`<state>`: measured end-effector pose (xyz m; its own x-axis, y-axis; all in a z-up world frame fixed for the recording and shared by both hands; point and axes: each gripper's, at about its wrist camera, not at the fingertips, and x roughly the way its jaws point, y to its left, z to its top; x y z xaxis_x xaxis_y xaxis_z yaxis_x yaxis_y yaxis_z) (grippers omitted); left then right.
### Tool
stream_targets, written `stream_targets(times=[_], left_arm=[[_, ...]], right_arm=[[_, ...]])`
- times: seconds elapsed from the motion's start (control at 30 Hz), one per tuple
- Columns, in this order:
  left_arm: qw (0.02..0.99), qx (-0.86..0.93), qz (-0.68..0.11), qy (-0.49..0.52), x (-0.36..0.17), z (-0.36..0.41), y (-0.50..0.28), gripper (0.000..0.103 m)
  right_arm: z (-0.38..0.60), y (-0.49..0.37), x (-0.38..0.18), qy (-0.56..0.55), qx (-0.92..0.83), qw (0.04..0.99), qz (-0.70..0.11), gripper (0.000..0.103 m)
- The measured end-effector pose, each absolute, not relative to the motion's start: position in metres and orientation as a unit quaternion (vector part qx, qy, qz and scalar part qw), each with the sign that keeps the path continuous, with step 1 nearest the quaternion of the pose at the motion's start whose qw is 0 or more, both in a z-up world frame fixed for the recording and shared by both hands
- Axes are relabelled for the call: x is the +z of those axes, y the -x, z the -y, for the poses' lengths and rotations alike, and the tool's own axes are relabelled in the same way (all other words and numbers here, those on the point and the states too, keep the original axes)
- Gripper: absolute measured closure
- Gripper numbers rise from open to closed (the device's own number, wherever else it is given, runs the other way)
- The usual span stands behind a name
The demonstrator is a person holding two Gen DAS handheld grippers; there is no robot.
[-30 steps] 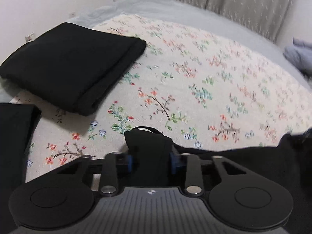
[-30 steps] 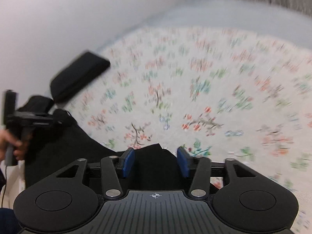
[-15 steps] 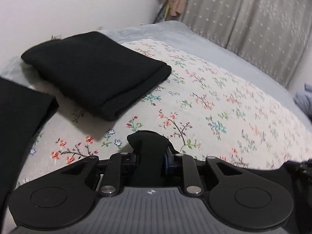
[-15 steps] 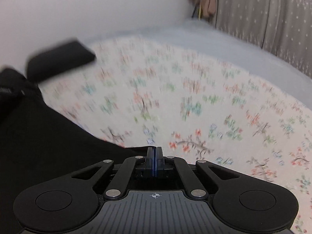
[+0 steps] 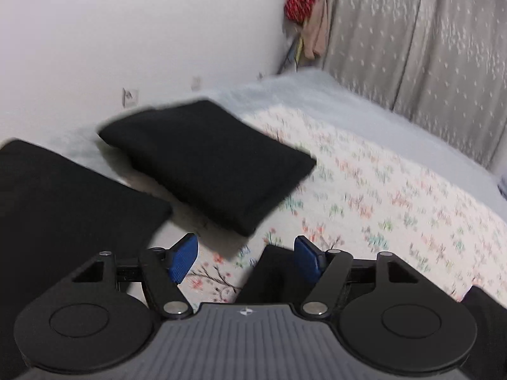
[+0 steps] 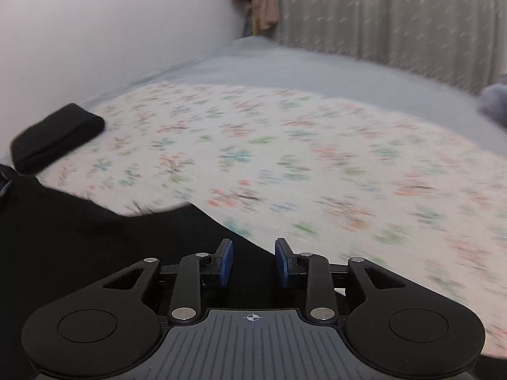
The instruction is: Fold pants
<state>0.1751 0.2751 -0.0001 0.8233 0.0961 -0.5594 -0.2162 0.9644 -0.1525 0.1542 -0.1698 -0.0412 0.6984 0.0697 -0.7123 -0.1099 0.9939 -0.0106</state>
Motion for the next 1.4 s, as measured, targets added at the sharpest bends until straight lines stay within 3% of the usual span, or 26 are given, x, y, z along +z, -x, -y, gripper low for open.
stream_targets(times=[0.1, 0.27, 0.77, 0.93, 1.0, 1.07, 1.27, 1.4], left_arm=[[0.956, 0.027, -0.281, 0.076, 0.006, -0.253, -0.155, 0.020], [0.935, -0.002, -0.353, -0.019, -0.032, -0.221, -0.148, 0.021], [0.930, 0.009, -0.368, -0.013, -0.046, -0.244, -0.147, 0.020], [0.934, 0.016, -0.356, 0.005, -0.028, -0.245, -0.133, 0.020], [0.938, 0.010, -0.345, 0.020, -0.016, -0.248, -0.126, 0.020], [0.943, 0.012, -0.332, 0.033, -0.003, -0.249, -0.119, 0.019], [0.946, -0.019, -0.323, 0.019, 0.030, -0.219, -0.108, 0.015], [0.946, -0.036, -0.321, 0.025, 0.055, -0.175, -0.109, 0.009]], right_arm=[[0.161, -0.115, -0.035, 0.038, 0.080, 0.913, -0.397, 0.069], [0.129, -0.051, -0.056, 0.063, 0.134, 0.877, -0.457, 0.063], [0.163, 0.067, -0.047, 0.084, 0.061, 0.879, -0.465, 0.063], [0.190, 0.074, -0.018, 0.048, 0.026, 0.899, -0.434, 0.061], [0.216, 0.074, 0.000, 0.032, -0.021, 0.915, -0.401, 0.052], [0.253, 0.068, 0.005, 0.008, -0.075, 0.917, -0.392, 0.049], [0.358, 0.073, -0.029, -0.110, -0.197, 0.855, -0.468, 0.049], [0.356, 0.089, -0.030, -0.070, -0.167, 0.853, -0.489, 0.049]])
